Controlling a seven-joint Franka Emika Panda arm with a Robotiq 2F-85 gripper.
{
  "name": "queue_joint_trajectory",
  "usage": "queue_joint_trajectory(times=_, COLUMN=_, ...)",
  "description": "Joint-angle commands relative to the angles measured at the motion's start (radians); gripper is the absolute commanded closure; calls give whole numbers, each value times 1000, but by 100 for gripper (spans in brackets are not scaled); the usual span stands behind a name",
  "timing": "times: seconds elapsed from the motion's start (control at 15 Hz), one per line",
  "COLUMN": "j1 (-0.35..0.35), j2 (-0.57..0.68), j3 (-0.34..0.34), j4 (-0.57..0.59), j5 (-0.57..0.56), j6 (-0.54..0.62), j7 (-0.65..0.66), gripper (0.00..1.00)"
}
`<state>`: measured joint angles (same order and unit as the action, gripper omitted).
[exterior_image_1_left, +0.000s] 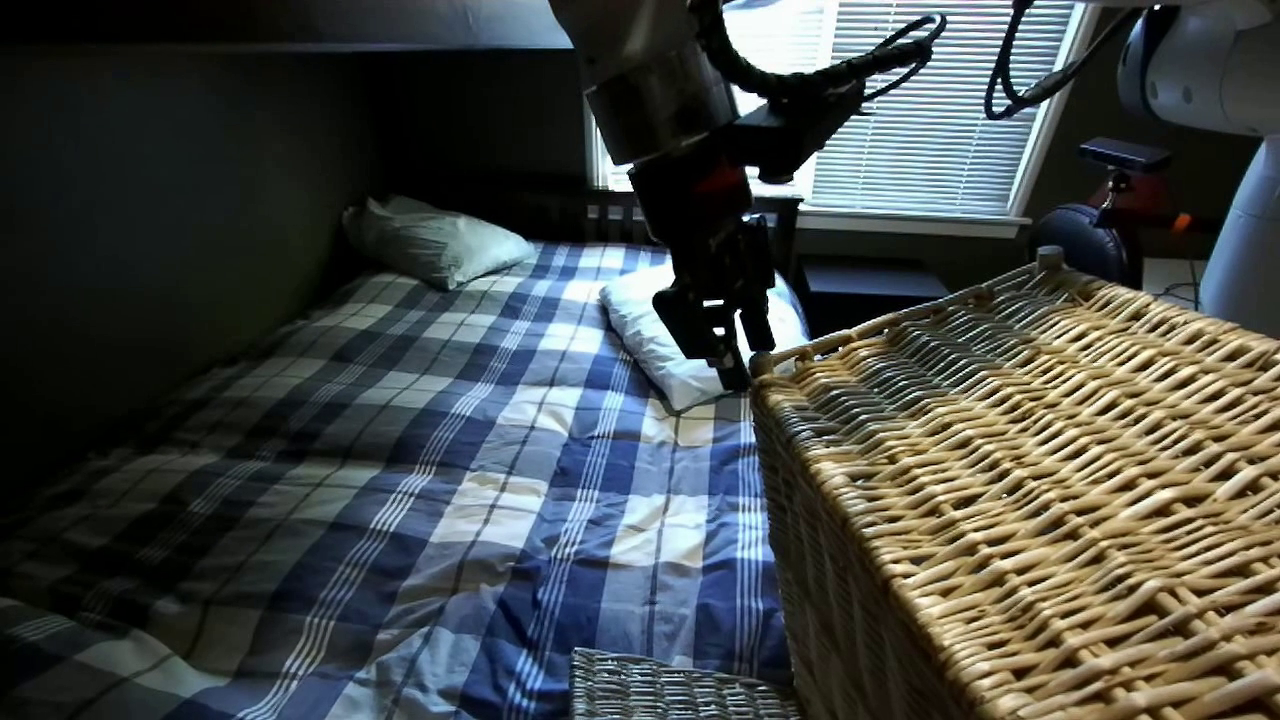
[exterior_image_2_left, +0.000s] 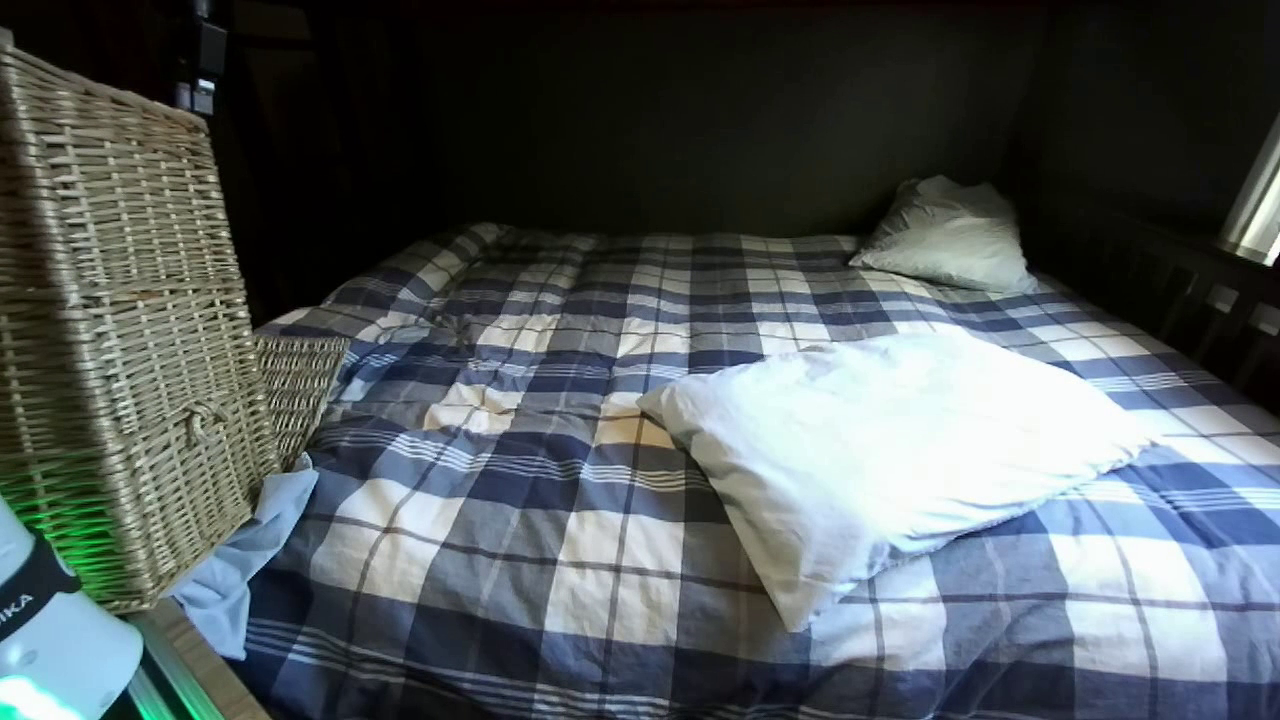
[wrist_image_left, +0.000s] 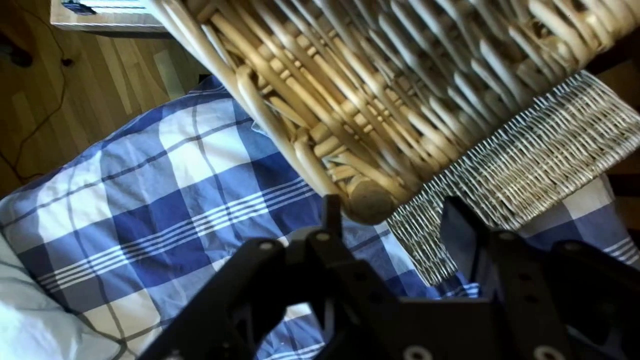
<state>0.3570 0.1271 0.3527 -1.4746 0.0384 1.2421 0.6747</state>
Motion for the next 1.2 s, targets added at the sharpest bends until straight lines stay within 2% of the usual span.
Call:
queue_joint_trajectory(times=0.0, j1=26, j2=13, j3=-13, j4=43, j5=-3, j6=-71, j7=48, gripper=45)
queue_joint_trajectory(times=0.27, j1=30, j2=24, j3=-14, j4=64, j5=-10, j6=-109, j7=58, gripper=49)
queue_joint_trajectory(times=0.67, j1=24, j2=30, j3=-28, j4=62, j5=-16, j6=-83, j7=36, gripper=49)
queue_joint_trajectory(times=1.07, j1=30, j2=42, j3=-35, j4=63, j5=-7, j6=-84, j7=40, gripper=56)
queue_joint_trajectory(times=1.13, j1=33, j2=45, j3=-33, j4=66, j5=-8, j6=-86, j7=41, gripper=61)
